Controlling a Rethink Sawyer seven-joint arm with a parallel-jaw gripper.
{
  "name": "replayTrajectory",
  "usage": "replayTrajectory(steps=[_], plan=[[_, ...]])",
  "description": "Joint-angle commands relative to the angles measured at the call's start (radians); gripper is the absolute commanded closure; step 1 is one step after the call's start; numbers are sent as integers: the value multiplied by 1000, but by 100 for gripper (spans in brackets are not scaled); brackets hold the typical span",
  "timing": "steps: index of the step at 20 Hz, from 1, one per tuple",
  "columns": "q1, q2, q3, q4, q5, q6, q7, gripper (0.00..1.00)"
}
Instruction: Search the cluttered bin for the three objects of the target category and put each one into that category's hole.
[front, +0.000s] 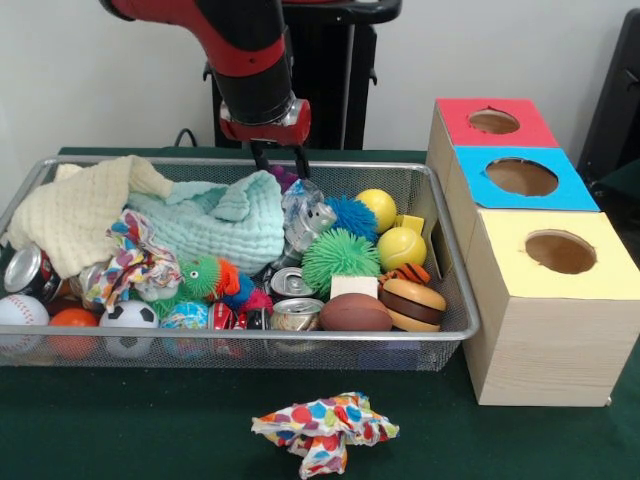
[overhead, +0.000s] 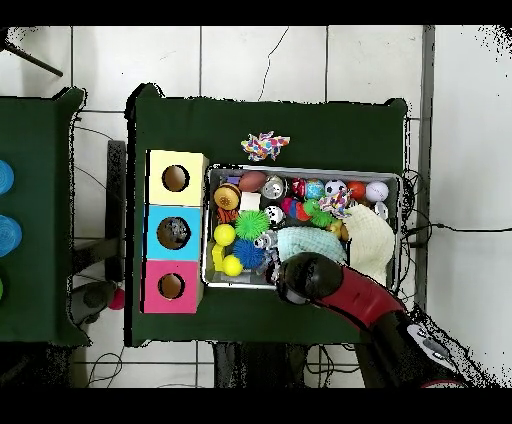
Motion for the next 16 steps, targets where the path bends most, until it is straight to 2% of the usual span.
replayTrajectory(steps=[1,16], plan=[[-46,37,110,-35,66,-57,133,0],[-90,27,181,19,136,-62,159,0]])
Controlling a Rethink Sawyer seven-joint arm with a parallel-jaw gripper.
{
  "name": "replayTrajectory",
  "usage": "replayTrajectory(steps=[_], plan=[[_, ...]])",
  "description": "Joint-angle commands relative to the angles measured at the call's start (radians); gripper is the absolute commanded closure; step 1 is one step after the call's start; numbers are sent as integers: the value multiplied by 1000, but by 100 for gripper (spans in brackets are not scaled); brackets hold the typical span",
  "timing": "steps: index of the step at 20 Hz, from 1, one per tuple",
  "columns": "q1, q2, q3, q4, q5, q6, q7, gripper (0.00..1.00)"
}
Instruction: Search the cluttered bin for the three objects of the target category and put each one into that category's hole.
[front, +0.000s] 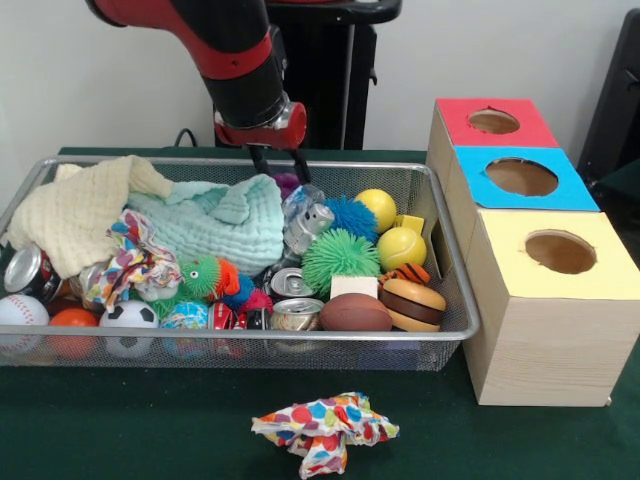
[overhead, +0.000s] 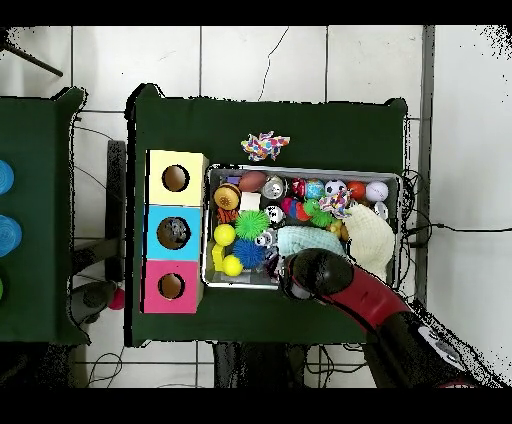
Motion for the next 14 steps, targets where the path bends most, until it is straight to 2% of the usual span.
replayTrajectory(steps=[1,14], plan=[[-25,24,126,14,85,-60,160,0],[-23,34,129,13,83,-52,146,0]])
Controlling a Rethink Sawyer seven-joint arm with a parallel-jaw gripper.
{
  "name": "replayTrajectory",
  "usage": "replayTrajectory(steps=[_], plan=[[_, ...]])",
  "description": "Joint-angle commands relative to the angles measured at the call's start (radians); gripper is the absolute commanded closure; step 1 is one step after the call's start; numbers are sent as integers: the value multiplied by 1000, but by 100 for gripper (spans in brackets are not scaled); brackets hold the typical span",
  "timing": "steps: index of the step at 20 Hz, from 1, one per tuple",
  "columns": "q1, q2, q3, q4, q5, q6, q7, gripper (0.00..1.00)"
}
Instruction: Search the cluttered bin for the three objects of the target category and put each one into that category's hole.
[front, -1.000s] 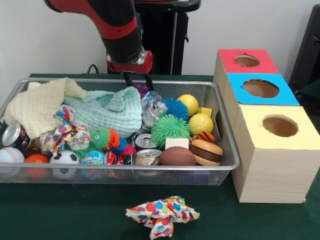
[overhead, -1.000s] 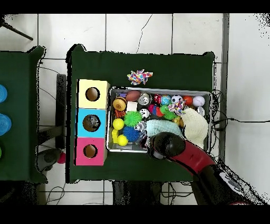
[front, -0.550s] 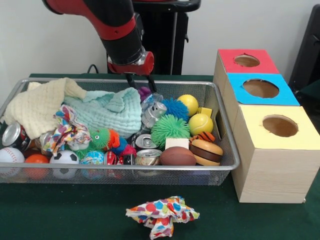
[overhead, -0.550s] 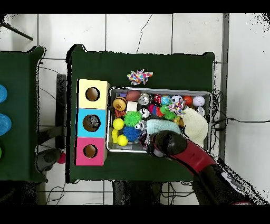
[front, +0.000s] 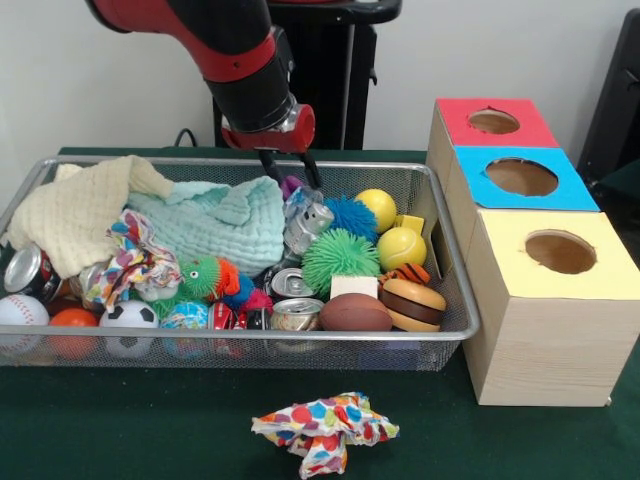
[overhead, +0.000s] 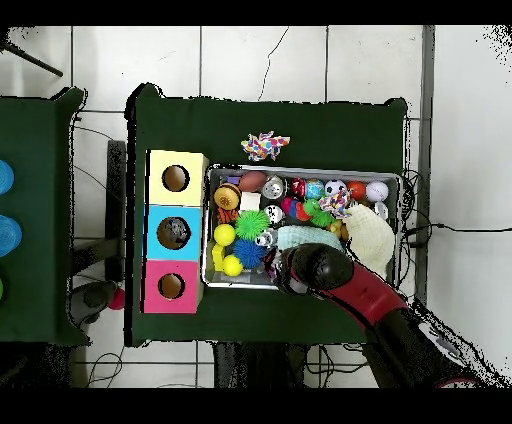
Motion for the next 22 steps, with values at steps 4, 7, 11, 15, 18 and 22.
replayTrajectory(steps=[4,7,11,15,18,22], plan=[[2,32,77,5,38,-32,142,0],[6,29,76,4,38,-24,144,0],[3,21,77,11,37,-36,145,0],[-4,46,76,3,23,-102,145,0],[17,61,39,-31,-10,-155,149,0],[35,105,11,-72,-44,-218,136,0]])
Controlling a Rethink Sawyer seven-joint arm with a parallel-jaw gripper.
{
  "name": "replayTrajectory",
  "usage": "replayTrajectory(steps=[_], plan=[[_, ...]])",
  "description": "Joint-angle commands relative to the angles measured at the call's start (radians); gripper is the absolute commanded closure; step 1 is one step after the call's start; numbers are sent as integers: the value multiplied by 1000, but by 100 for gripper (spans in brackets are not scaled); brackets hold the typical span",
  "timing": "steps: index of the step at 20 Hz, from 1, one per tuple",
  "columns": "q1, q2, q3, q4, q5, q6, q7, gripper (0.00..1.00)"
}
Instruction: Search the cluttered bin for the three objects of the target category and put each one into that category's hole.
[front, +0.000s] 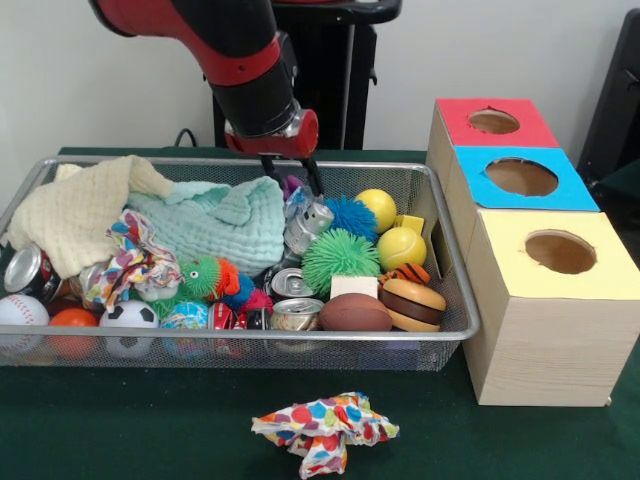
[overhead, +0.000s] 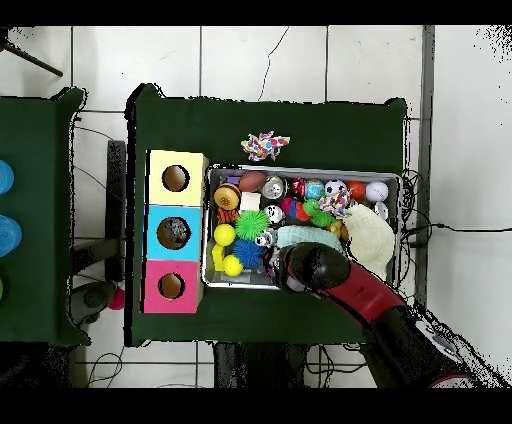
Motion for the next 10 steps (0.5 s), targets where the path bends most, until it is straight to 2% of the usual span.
replayTrajectory(steps=[1,10], plan=[[26,94,6,-70,-38,-166,137,0],[7,104,27,-53,-13,-211,148,0]])
